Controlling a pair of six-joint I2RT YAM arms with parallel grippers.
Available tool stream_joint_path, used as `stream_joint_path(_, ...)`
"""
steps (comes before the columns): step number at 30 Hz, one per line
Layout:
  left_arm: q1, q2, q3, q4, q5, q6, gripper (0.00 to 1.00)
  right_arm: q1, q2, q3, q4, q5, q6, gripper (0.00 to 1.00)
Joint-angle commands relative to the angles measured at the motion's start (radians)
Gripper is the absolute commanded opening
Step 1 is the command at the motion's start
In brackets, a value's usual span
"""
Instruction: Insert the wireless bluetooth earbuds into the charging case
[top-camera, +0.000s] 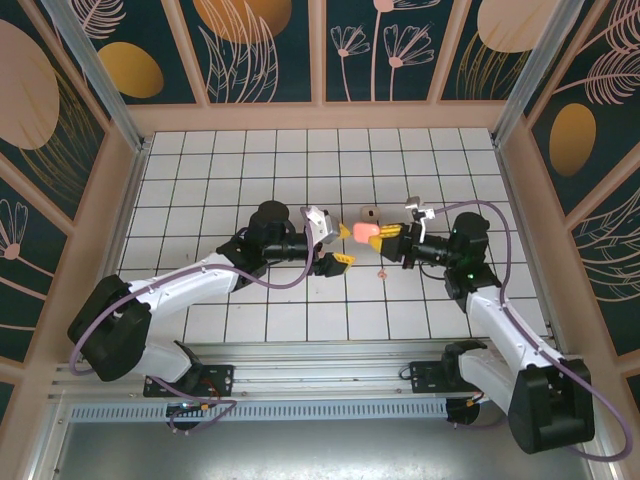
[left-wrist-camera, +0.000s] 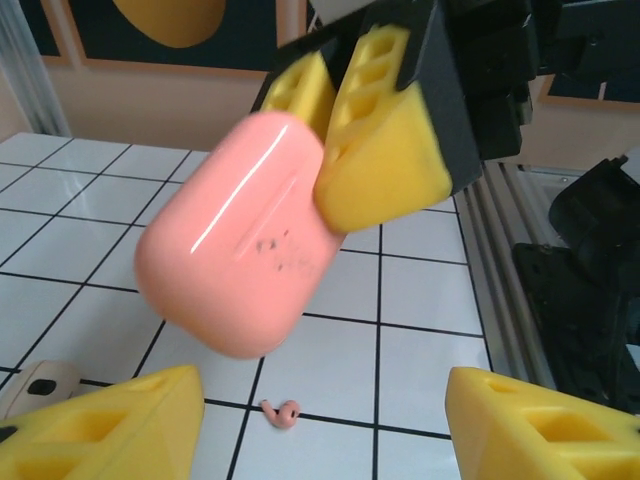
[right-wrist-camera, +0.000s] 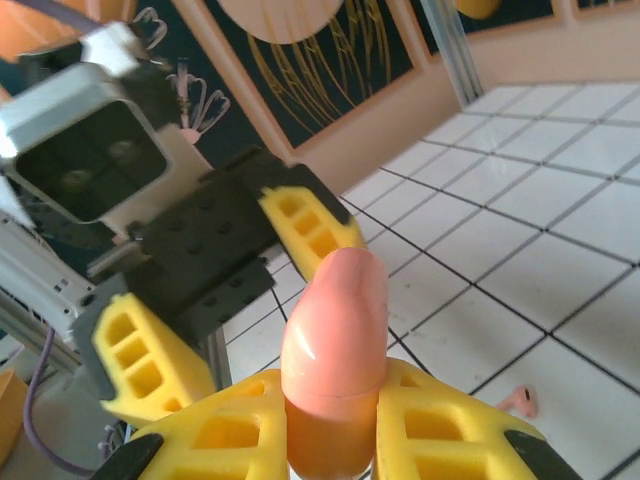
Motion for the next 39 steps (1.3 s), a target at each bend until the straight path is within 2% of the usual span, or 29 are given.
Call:
stream_joint_path(1, 0.006, -0.021, 0.014, 0.043, 0.051, -0.034, 0.64, -0.005, -0.047, -0.011, 0.064, -0.065, -0.069, 0.16)
stream_joint_path(6, 0.005, -0.039, 0.004, 0.098, 0.089, -0.078, 0.64, 0.004, -0.074, -0.012, 0.073, -0.111, -0.074, 0.16)
stream_joint_path(13, 0.006, -0.03, 0.033, 0.124, 0.194, -0.122, 0.56, 0.065, -0.035, 0.016, 0.066, -0.131, -0.09, 0.16)
stream_joint_path(20, 0.007, -0.034, 0.045, 0.12, 0.223, -0.128, 0.44, 0.087, 0.006, 0.037, 0.091, -0.14, -0.091, 0.16)
stream_joint_path(31, 0.007, -0.038, 0.053, 0.031, 0.201, -0.076, 0.23, 0.089, 0.008, 0.042, 0.095, -0.124, -0.094, 0.17)
stream_joint_path(36, 0.006, -0.03, 0.092, -0.087, 0.158, -0.007, 0.15, 0.089, -0.006, 0.052, 0.049, -0.112, -0.11, 0.29)
stream_joint_path(39, 0.006, -0.03, 0.114, -0.155, 0.13, 0.034, 0.13, 0.089, -0.025, 0.092, -0.096, -0.081, -0.192, 0.36)
